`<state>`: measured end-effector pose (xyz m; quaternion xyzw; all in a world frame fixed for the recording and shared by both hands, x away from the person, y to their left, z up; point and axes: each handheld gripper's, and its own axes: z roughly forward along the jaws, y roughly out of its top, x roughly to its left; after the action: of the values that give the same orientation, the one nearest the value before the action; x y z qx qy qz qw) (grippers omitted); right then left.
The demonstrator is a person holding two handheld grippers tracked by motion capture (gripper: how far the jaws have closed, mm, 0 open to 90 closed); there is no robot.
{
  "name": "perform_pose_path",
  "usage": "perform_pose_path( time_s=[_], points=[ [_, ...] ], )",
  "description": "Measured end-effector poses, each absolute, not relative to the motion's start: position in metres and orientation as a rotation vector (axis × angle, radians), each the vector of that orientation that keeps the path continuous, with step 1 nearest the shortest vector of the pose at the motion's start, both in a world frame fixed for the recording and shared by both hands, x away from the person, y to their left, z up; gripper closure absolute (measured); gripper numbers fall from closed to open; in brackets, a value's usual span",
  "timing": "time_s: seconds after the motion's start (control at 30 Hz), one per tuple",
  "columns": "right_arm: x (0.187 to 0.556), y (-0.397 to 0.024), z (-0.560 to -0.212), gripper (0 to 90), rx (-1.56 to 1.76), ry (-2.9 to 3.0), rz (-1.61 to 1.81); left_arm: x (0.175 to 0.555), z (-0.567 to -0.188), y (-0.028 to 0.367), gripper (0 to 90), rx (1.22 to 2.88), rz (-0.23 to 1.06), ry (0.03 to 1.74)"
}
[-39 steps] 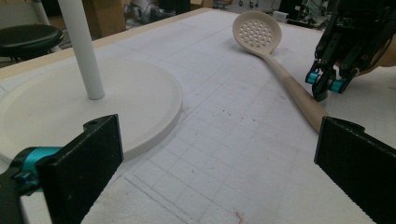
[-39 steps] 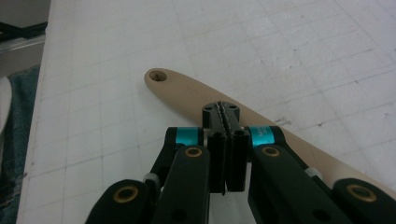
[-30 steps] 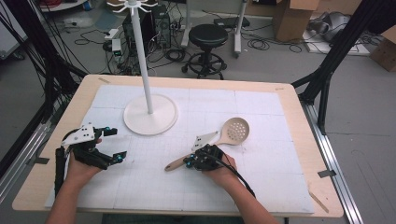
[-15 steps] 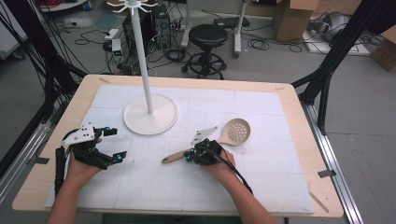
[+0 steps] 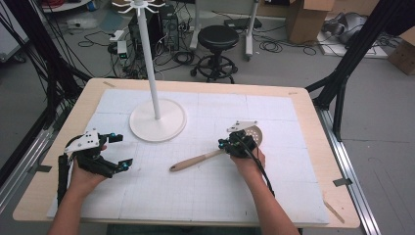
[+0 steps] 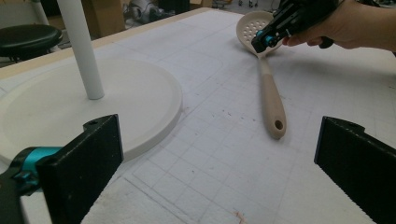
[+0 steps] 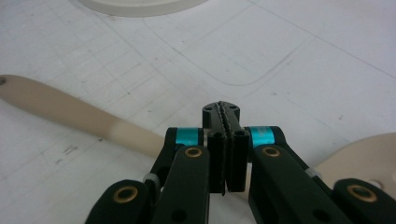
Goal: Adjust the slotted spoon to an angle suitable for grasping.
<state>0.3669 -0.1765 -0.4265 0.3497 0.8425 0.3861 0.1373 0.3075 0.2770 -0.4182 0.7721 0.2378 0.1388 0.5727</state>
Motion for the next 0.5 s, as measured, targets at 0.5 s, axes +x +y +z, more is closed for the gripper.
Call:
perform_pose_path(
  time_s=[0.5],
  points=[
    [0.367, -0.195, -0.434, 90.0, 1.058, 2.424, 0.955, 0.307, -0.418, 0.277, 1.7, 1.808, 0.322, 0.556]
  ],
)
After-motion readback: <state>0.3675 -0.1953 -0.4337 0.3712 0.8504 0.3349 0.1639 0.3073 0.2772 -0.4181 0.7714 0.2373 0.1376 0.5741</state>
